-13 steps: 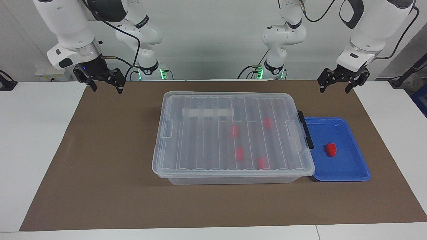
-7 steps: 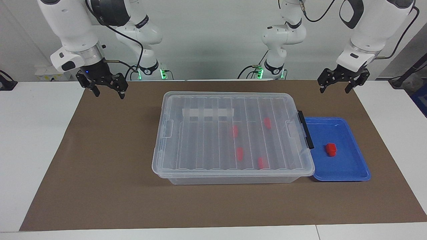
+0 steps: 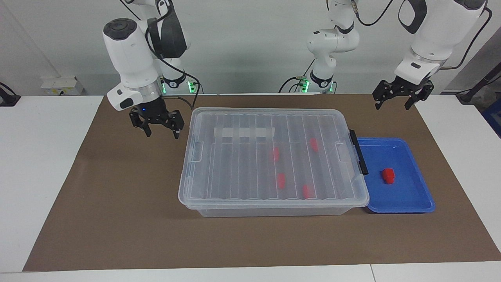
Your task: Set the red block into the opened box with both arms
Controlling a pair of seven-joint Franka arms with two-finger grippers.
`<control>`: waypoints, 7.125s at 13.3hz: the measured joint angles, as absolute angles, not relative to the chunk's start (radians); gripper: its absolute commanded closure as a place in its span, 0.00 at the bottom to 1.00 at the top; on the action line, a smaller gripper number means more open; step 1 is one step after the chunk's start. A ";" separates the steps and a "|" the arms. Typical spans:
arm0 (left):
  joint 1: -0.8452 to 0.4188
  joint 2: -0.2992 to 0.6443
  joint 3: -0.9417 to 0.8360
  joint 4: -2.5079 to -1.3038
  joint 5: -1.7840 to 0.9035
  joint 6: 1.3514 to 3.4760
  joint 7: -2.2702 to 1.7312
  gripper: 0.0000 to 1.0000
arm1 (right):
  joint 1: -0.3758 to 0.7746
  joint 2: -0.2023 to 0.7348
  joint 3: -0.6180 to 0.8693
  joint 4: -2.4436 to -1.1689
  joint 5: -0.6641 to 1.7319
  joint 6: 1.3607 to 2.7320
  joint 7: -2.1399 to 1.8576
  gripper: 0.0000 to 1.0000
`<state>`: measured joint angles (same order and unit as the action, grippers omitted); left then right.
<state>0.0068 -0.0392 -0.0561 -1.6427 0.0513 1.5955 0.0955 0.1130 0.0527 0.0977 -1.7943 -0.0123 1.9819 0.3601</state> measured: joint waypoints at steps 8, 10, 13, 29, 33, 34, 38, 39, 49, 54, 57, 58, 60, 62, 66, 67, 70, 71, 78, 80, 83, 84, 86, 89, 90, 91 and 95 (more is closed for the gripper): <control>0.007 -0.039 -0.056 -1.643 0.051 1.595 0.095 0.00 | 0.151 0.062 0.097 -1.914 -0.012 2.014 0.338 0.01; 0.007 -0.039 -0.056 -1.643 0.051 1.595 0.095 0.00 | 0.122 0.046 0.096 -1.941 -0.012 2.017 0.299 0.01; 0.007 -0.039 -0.056 -1.643 0.051 1.595 0.095 0.00 | 0.051 0.035 0.095 -1.955 -0.012 2.017 0.154 0.02; 0.007 -0.039 -0.056 -1.643 0.051 1.595 0.095 0.00 | -0.231 0.034 0.093 -1.962 -0.012 2.011 -0.245 0.02; 0.007 -0.039 -0.056 -1.643 0.051 1.595 0.095 0.00 | -0.246 0.034 0.093 -1.962 -0.012 2.011 -0.248 0.00; 0.007 -0.039 -0.056 -1.643 0.051 1.595 0.095 0.00 | -0.246 0.034 0.093 -1.961 -0.012 2.011 -0.248 0.00; 0.007 -0.042 -0.056 -1.643 0.051 1.585 0.095 0.00 | -0.244 0.021 0.093 -1.925 -0.012 1.964 -0.243 0.00; 0.007 -0.045 -0.056 -1.644 0.051 1.578 0.095 0.00 | -0.242 0.014 0.094 -1.908 -0.012 1.940 -0.218 0.00; 0.128 0.050 -0.047 -1.828 0.053 1.982 0.183 0.00 | -0.071 -0.080 0.105 -1.801 -0.013 1.769 0.257 0.00; 0.166 0.210 -0.046 -1.952 0.053 2.276 0.184 0.00 | -0.072 -0.019 0.104 -1.607 -0.035 1.629 0.266 0.00; 0.167 0.252 -0.047 -1.999 0.053 2.391 0.184 0.06 | -0.073 0.001 0.104 -1.584 -0.036 1.609 0.266 0.00; 0.167 0.272 -0.047 -2.012 0.053 2.430 0.184 0.07 | -0.073 0.001 0.104 -1.584 -0.036 1.607 0.266 0.00; 0.167 0.307 -0.047 -2.019 0.053 2.476 0.187 0.07 | -0.073 0.002 0.104 -1.586 -0.036 1.603 0.266 0.00; 0.168 0.316 -0.047 -2.019 0.053 2.484 0.206 0.10 | -0.073 0.002 0.104 -1.587 -0.036 1.601 0.266 0.00; 0.168 0.316 -0.047 -2.018 0.053 2.484 0.218 0.55 | -0.073 0.002 0.104 -1.589 -0.036 1.600 0.266 0.00; 0.168 0.316 -0.047 -2.018 0.053 2.484 0.219 0.65 | -0.073 0.002 0.104 -1.590 -0.036 1.600 0.266 0.00; 0.168 0.316 -0.047 -2.018 0.053 2.484 0.220 1.00 | -0.073 0.002 0.104 -1.591 -0.036 1.599 0.266 0.00; 0.168 0.316 -0.047 -2.018 0.053 2.484 0.220 1.00 | -0.073 0.002 0.104 -1.591 -0.036 1.599 0.266 0.00; 0.153 0.283 -0.075 -1.714 0.022 2.020 0.179 1.00 | -0.073 0.002 0.104 -1.593 -0.036 1.599 0.266 0.00; 0.121 0.257 -0.077 -1.583 -0.013 1.829 0.088 1.00 | -0.073 0.002 0.104 -1.593 -0.036 1.599 0.266 0.00; 0.013 0.242 -0.080 -1.483 -0.025 1.683 -0.130 1.00 | -0.073 0.002 0.104 -1.594 -0.036 1.599 0.266 0.00; -0.034 0.243 -0.081 -1.480 -0.025 1.678 -0.211 1.00 | -0.073 0.002 0.104 -1.594 -0.036 1.599 0.266 0.00; -0.126 0.249 -0.082 -1.480 -0.025 1.715 -0.380 1.00 | -0.073 0.002 0.104 -1.594 -0.036 1.599 0.266 0.00; -0.232 0.251 -0.081 -1.496 -0.002 1.849 -0.531 1.00 | -0.081 0.002 0.104 -1.597 -0.036 1.599 0.266 0.00; -0.255 0.253 -0.081 -1.524 0.031 1.895 -0.552 1.00 | -0.084 0.002 0.104 -1.599 -0.036 1.599 0.266 0.00; -0.275 0.257 -0.081 -1.570 0.072 1.953 -0.581 1.00 | -0.085 0.002 0.104 -1.599 -0.036 1.599 0.266 0.00; -0.289 0.279 -0.076 -1.836 0.110 2.262 -0.618 1.00 | -0.085 0.002 0.104 -1.601 -0.036 1.599 0.266 0.00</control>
